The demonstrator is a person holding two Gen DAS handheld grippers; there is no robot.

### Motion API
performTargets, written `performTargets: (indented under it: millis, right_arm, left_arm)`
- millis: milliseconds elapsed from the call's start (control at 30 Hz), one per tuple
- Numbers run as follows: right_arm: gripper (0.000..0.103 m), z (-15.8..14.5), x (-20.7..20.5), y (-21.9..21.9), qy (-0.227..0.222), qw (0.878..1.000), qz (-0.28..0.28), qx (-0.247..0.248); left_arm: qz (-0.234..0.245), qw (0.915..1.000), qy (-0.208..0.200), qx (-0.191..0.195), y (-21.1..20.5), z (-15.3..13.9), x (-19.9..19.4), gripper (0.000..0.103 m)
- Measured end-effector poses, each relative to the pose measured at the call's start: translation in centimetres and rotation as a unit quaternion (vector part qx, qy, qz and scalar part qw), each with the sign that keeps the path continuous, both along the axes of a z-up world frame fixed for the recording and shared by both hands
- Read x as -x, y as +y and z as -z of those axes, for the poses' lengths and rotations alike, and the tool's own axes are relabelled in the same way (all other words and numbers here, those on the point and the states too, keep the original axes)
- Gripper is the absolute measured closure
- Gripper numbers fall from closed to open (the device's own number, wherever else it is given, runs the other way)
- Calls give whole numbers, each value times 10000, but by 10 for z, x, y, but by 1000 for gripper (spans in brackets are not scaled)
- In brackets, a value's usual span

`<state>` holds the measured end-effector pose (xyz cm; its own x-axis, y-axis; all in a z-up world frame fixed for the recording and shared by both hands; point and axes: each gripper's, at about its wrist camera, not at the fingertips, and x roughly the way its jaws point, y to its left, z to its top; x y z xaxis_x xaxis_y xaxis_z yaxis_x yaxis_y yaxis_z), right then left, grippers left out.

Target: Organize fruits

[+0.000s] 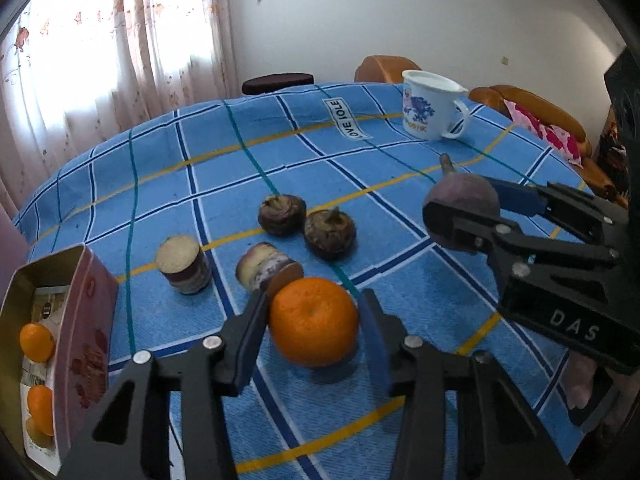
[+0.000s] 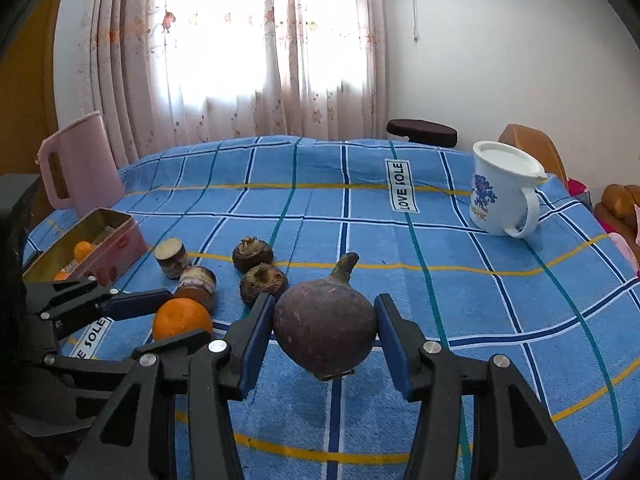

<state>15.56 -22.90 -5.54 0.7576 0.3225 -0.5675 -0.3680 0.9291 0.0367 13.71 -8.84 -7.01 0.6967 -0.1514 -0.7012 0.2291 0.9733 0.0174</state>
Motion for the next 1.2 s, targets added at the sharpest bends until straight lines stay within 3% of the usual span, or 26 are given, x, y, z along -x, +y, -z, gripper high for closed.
performTargets:
  millis: [633,1200]
  right_arm:
    - [50,-9,19,1,-469,9980,-366,-199]
    - [50,-15,34,-1,-876,9944,-494,-332]
  left_arm:
    - [-154,9954,-948,32,6,-21,26,55]
    - [-401,9898,-1340,275,18,-29,38,55]
